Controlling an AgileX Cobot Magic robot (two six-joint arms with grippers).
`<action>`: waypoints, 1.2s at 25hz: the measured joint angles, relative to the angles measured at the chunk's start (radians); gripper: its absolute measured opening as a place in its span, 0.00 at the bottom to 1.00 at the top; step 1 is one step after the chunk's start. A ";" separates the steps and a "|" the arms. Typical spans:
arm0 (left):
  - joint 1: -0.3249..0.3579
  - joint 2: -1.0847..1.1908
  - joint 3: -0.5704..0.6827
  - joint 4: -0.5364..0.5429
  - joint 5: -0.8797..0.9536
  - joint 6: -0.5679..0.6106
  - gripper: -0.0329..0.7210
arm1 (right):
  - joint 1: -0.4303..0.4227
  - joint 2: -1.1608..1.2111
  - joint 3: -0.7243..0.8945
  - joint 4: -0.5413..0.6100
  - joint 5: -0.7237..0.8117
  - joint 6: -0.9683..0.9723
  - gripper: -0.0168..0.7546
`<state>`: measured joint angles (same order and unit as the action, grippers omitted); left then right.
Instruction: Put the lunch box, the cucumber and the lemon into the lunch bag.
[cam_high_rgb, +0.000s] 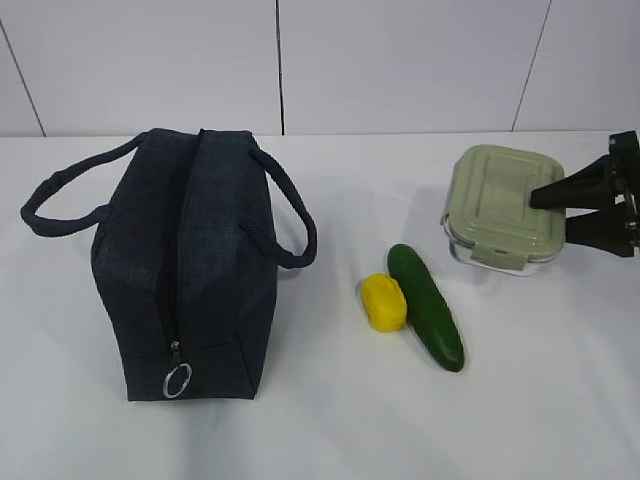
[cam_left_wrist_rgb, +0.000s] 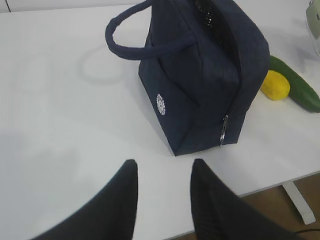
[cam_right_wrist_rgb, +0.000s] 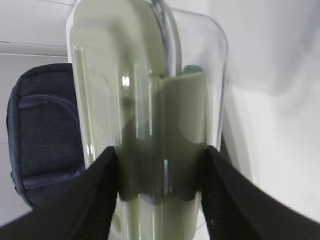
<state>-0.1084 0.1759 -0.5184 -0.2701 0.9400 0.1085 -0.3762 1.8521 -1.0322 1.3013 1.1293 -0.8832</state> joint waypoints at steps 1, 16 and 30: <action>0.000 0.017 0.000 -0.002 -0.008 0.000 0.36 | 0.002 -0.010 0.000 0.000 0.000 0.002 0.51; 0.000 0.285 0.000 -0.081 -0.162 0.002 0.36 | 0.095 -0.128 0.001 0.059 0.007 0.073 0.51; 0.000 0.527 -0.027 -0.294 -0.262 0.089 0.36 | 0.267 -0.160 0.002 0.214 0.015 0.077 0.51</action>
<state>-0.1084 0.7032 -0.5451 -0.5643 0.6784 0.1972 -0.1094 1.6919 -1.0306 1.5148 1.1440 -0.8062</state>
